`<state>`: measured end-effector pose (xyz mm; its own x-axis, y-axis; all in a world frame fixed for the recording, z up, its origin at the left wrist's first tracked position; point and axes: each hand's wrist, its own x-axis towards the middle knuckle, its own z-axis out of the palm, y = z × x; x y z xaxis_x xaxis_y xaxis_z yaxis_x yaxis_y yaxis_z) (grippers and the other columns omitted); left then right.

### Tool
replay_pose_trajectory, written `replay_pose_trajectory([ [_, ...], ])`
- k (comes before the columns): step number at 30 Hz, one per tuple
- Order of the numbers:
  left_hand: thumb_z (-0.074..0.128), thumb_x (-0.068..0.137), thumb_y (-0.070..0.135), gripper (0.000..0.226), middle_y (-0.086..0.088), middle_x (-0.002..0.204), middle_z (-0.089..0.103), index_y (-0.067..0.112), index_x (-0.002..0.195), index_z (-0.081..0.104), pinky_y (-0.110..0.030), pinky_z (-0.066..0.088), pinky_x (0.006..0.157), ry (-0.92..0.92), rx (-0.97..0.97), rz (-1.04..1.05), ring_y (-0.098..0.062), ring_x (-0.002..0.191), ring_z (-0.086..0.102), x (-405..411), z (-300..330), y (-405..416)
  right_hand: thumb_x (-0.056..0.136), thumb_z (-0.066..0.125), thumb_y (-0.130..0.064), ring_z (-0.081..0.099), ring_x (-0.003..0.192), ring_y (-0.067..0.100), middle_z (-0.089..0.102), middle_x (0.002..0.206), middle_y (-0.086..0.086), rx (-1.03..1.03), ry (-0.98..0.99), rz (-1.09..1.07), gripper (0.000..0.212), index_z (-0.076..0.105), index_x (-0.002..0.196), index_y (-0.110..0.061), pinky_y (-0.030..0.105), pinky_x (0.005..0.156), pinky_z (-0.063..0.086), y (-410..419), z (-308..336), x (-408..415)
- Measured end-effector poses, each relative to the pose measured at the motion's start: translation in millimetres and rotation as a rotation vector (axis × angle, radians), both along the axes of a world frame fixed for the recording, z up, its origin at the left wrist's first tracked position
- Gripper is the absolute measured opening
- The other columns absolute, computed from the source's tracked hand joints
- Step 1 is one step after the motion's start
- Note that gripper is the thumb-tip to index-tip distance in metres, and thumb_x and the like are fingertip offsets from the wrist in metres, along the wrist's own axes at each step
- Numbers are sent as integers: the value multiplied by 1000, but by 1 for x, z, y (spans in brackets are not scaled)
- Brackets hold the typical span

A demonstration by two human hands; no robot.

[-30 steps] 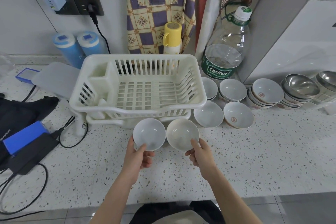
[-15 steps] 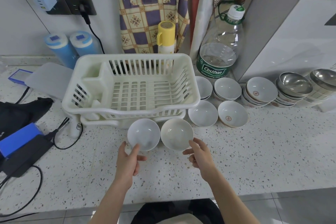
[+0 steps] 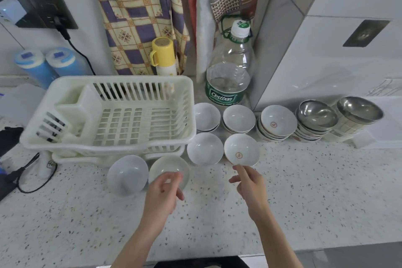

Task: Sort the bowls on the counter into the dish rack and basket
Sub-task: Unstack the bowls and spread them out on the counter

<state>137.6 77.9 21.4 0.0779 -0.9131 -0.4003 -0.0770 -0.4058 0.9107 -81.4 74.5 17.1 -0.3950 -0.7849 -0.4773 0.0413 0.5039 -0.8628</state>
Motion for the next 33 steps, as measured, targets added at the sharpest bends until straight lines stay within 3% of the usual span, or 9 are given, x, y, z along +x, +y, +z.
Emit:
replay_pose_trajectory([
  [5,56,99,26,12,1,62,70,25,98,68,-21,34,40,-71,-50,-84,-5,38,41,-76,0,-34,93,58,-29,44,49,9,74,72,-2,-10,51,-38,15,71,87,-23,25,52,39,-24,11,-63],
  [10,51,100,16,18,2,79,72,24,114,60,-18,34,38,-35,58,18,-5,39,42,-116,-13,-78,91,55,-21,44,52,11,75,75,-7,49,103,64,18,69,80,-25,24,49,36,-63,12,-101],
  [15,57,94,29,64,-3,111,63,22,150,27,-28,49,44,-188,101,90,-13,60,50,-128,-12,-137,92,46,-19,38,50,12,74,81,2,196,216,326,21,53,73,-14,23,43,29,-111,5,-108],
  [17,59,91,33,76,-8,119,60,18,153,16,-18,35,32,-231,168,118,-14,55,47,-131,-12,-159,95,45,-24,52,59,20,73,91,10,227,269,378,23,58,81,-10,29,51,44,-127,1,-106],
  [19,59,92,32,70,-13,104,66,14,148,21,-15,26,32,-243,247,145,-13,44,41,-131,-16,-173,97,45,-27,64,90,32,69,106,18,244,305,370,30,64,98,-4,40,81,54,-139,-6,-104],
  [21,56,96,28,57,-15,82,66,7,141,29,-12,21,31,-222,309,165,-8,29,37,-129,-21,-182,97,44,-28,63,105,35,67,112,21,262,315,371,36,64,108,0,43,93,51,-148,-12,-102],
  [25,47,101,19,47,-19,70,63,2,141,28,-7,17,30,-212,343,185,-4,17,33,-130,-26,-187,99,41,-29,62,104,35,67,110,20,292,391,391,39,63,109,1,37,83,50,-156,-20,-97],
  [28,43,101,11,48,-25,78,65,4,145,27,-7,17,30,-206,318,218,-4,17,35,-130,-27,-186,101,40,-30,63,101,35,67,107,19,280,491,378,40,62,109,2,30,71,41,-158,-21,-92],
  [33,34,96,1,49,-24,80,67,14,143,34,-11,18,30,-191,273,243,-7,27,46,-131,-29,-186,100,42,-36,67,96,33,72,103,16,236,476,343,44,60,111,2,37,81,54,-162,-24,-83],
])
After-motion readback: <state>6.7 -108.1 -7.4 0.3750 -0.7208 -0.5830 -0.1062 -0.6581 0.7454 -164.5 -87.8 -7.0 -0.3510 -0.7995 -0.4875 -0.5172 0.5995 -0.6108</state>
